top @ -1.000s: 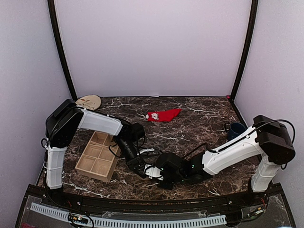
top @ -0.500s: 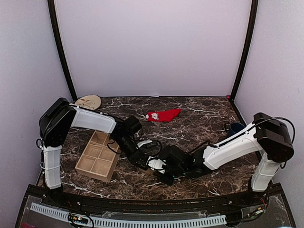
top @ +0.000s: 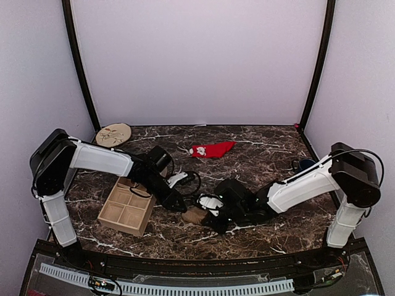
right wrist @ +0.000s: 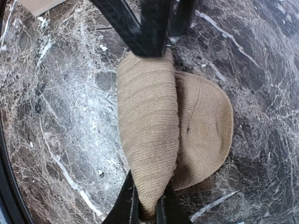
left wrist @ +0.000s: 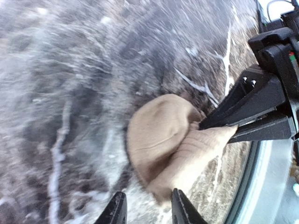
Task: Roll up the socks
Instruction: Roll the sock at the center of the board.
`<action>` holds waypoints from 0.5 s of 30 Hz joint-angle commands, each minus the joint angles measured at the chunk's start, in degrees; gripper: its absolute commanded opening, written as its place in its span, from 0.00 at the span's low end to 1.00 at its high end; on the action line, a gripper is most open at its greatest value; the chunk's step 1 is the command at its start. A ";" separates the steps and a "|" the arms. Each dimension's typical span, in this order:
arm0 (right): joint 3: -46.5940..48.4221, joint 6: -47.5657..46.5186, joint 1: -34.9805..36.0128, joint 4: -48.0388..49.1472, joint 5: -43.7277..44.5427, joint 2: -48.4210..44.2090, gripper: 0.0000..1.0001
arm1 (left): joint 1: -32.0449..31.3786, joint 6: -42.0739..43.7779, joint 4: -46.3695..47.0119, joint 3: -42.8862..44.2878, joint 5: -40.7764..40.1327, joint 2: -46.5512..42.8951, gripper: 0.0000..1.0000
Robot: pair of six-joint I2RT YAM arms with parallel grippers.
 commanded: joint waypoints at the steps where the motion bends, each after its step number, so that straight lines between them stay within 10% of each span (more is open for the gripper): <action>1: -1.07 5.13 -2.59 -1.95 -6.72 0.06 0.00 | 0.47 -3.54 10.98 -5.08 -7.22 -6.69 0.36; 15: -2.57 16.94 -12.93 1.43 -25.91 4.56 0.00 | -8.92 9.66 39.13 -23.96 -16.02 -18.59 0.38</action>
